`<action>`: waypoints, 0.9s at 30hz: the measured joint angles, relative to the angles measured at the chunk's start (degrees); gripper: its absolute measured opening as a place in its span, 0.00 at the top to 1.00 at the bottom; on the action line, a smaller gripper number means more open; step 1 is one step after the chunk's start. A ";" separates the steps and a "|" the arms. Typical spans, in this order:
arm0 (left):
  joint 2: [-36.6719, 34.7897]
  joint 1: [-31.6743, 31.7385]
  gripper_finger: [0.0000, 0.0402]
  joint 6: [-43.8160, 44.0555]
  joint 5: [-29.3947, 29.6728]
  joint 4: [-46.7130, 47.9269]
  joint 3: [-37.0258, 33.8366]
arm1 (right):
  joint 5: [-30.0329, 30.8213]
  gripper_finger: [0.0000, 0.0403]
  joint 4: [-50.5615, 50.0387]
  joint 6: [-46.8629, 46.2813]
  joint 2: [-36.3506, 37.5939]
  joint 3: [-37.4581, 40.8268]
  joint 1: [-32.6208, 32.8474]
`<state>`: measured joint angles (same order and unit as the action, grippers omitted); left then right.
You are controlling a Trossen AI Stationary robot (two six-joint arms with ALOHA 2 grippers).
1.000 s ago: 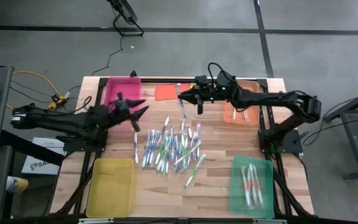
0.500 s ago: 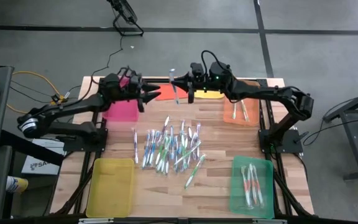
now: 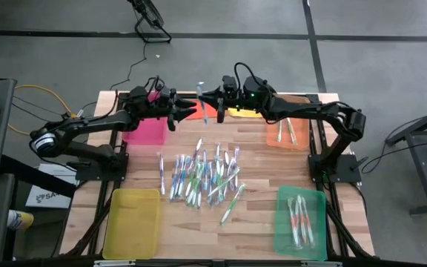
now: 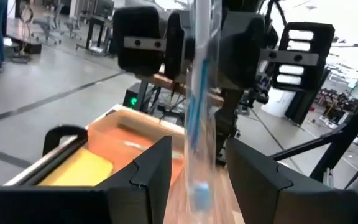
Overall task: Pick & Place Toothbrushes
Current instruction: Put the blue toothbrush into the red bin
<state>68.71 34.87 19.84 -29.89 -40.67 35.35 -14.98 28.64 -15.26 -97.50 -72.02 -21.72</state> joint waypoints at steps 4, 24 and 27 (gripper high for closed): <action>0.20 0.00 0.59 0.18 0.20 0.51 0.00 | 0.04 0.96 -0.11 -0.03 -2.16 -2.38 0.82; 0.72 0.00 0.83 1.83 0.54 0.64 0.00 | 0.47 0.96 -1.37 -1.50 -6.00 -5.65 0.96; 0.72 0.00 0.96 1.42 -0.14 0.64 0.00 | 0.29 0.96 -1.35 -1.63 -6.00 -5.65 0.99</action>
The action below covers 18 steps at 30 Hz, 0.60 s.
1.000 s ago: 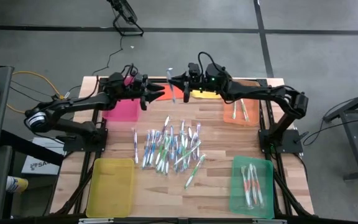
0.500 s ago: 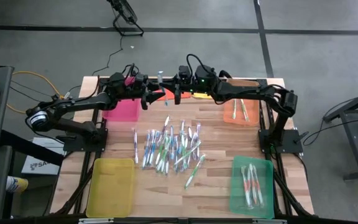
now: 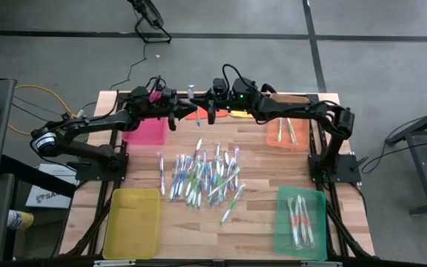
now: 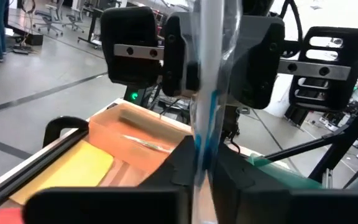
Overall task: Pick & Place Toothbrushes
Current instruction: Put the blue toothbrush into the red bin
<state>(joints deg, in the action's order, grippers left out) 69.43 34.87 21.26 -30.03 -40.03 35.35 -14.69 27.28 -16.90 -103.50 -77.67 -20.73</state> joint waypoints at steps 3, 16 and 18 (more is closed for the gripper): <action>0.00 0.00 0.95 0.00 -0.32 -0.07 0.00 | -0.08 0.96 -0.02 -0.03 0.02 0.00 0.02; -0.74 1.99 0.98 -2.41 -3.47 2.28 -0.01 | -3.34 0.60 -3.36 -10.83 2.04 0.07 -1.60; -2.02 4.16 0.98 -3.23 -4.61 4.66 0.01 | -4.04 0.52 -7.45 -11.65 4.13 0.04 -2.32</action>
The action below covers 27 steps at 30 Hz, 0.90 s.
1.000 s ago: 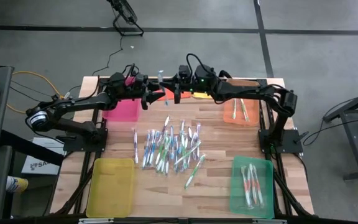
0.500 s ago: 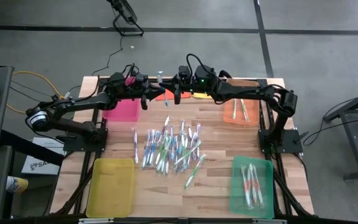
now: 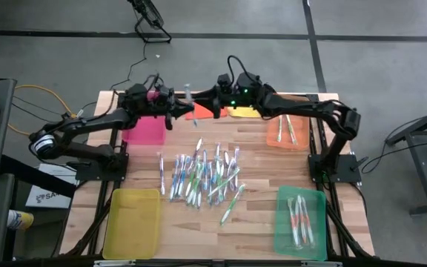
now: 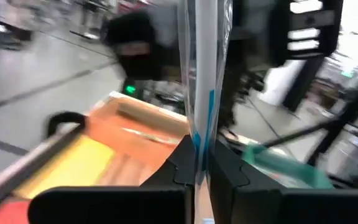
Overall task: Pick & Place Toothbrushes
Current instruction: Put the blue toothbrush into the red bin
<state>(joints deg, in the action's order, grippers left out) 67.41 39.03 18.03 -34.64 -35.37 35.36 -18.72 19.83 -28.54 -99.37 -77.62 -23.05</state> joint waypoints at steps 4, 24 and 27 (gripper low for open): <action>-4.77 5.97 0.98 -2.67 -0.46 12.06 -0.03 | -0.75 0.41 -10.42 -0.37 4.65 0.00 -1.44; -19.31 15.71 0.96 -5.27 35.44 66.73 -0.03 | 11.35 0.40 -32.76 1.80 18.23 -0.04 -2.10; -19.08 15.71 0.90 -4.47 36.54 68.26 -0.03 | 11.32 0.40 -34.41 1.82 18.23 -0.04 -2.07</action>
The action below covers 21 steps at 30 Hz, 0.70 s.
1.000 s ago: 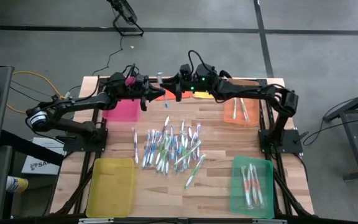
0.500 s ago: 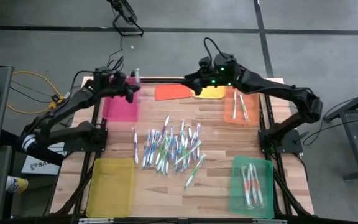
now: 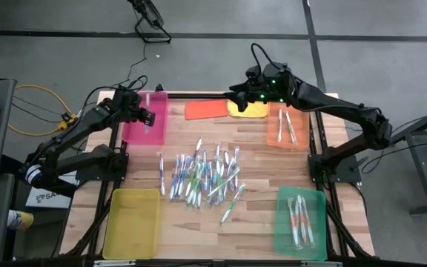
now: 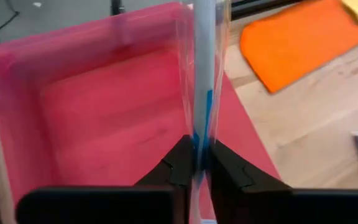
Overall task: Pick & Place Toothbrushes
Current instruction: Put the blue toothbrush into the red bin, then put the purple toothbrush into the yellow bin
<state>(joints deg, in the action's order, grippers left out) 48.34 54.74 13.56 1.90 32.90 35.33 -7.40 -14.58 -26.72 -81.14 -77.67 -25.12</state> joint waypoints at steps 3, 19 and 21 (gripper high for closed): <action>0.15 0.00 0.80 -0.14 0.01 2.02 0.00 | 0.00 0.40 -2.75 0.00 0.00 0.02 -0.02; 0.11 0.00 0.53 -6.21 -9.98 0.29 0.16 | 0.00 0.40 -13.17 -5.05 -0.02 0.04 2.27; 0.13 0.00 0.54 -10.10 -15.93 0.69 0.59 | -0.02 0.40 -14.33 -5.20 -0.02 0.04 2.65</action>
<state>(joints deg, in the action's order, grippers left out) 48.47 54.74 3.46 -14.03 33.58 35.92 -7.42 -28.92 -31.92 -81.17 -77.62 -22.47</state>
